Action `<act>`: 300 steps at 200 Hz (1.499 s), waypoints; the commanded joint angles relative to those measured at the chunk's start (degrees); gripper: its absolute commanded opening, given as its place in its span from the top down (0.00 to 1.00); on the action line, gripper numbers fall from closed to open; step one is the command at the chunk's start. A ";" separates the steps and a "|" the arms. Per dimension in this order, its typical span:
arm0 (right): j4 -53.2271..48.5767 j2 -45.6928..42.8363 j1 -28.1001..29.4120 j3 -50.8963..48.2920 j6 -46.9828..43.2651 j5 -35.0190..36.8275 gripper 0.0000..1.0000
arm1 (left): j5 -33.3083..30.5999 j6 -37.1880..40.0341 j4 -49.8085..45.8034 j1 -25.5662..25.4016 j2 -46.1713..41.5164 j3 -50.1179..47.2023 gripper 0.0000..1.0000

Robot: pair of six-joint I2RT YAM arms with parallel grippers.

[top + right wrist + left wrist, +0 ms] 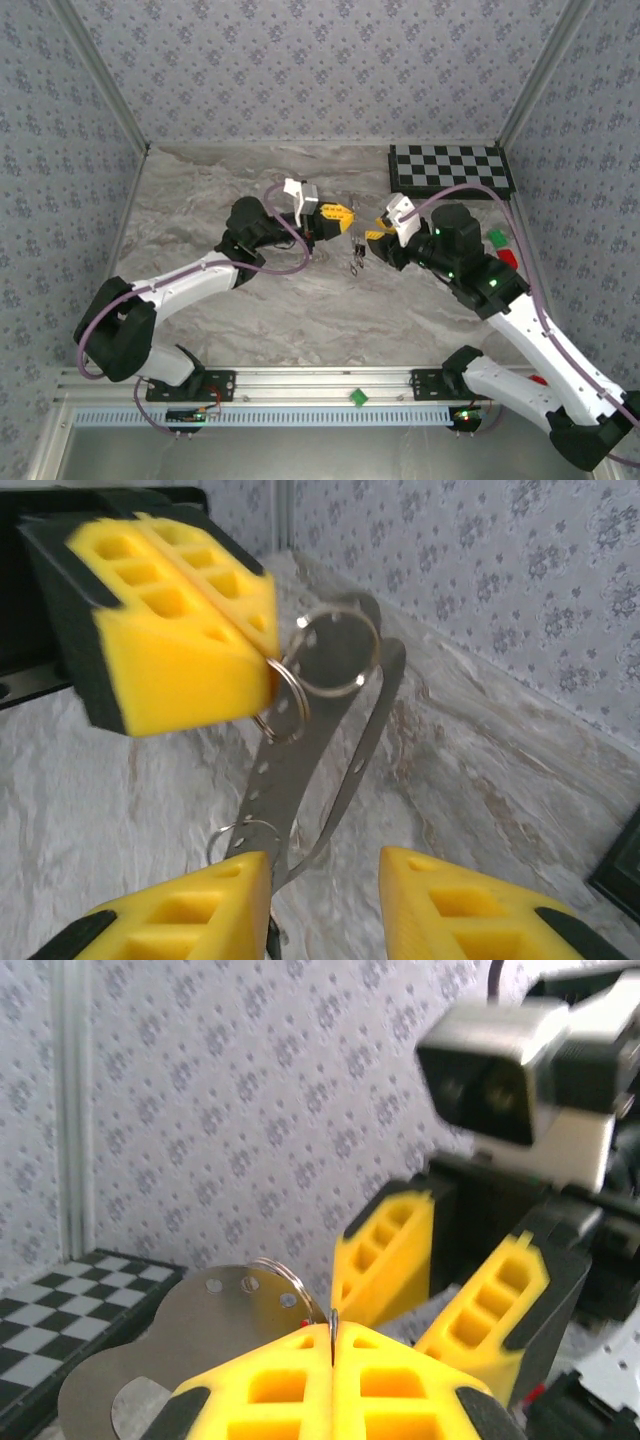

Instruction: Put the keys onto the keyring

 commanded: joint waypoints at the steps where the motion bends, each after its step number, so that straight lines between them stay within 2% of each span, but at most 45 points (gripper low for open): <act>1: 15.81 -0.20 -1.21 -3.57 5.82 -2.86 0.66 | -5.83 -5.64 11.20 0.12 -1.27 -0.39 1.00; 18: 21.19 0.53 -1.34 -5.43 8.45 -3.13 0.66 | -9.00 -8.23 14.16 0.15 -1.51 -1.16 1.00; 41: 28.13 1.43 -2.09 -7.09 12.14 -3.11 0.59 | -14.54 -10.37 16.53 0.24 -2.53 -2.84 1.00; 61: 34.58 2.83 -2.54 -8.19 15.37 -4.06 0.58 | -17.25 -11.71 17.33 0.37 -3.30 -3.86 1.00; 92: 44.09 6.63 -3.16 -8.46 21.52 -8.47 0.57 | -18.52 -13.82 18.32 0.40 -4.08 -5.20 1.00; 136: 55.50 12.80 -4.26 -8.28 29.74 -16.63 0.52 | -18.74 -14.35 17.86 0.40 -5.79 -6.75 1.00; 159: 60.37 14.25 -4.82 -9.15 32.37 -18.56 0.60 | -18.83 -13.94 17.13 0.35 -6.32 -7.08 1.00; 188: 61.95 16.04 -4.93 -8.76 34.08 -21.62 0.66 | -18.32 -13.44 16.71 0.40 -6.50 -6.99 1.00; 234: 63.84 18.22 -4.80 -7.94 35.75 -25.17 0.67 | -17.69 -13.04 16.79 0.21 -5.85 -6.63 1.00; 300: 64.20 19.24 -4.57 -7.26 35.83 -26.06 0.75 | -15.72 -12.95 15.97 0.13 -5.76 -5.86 1.00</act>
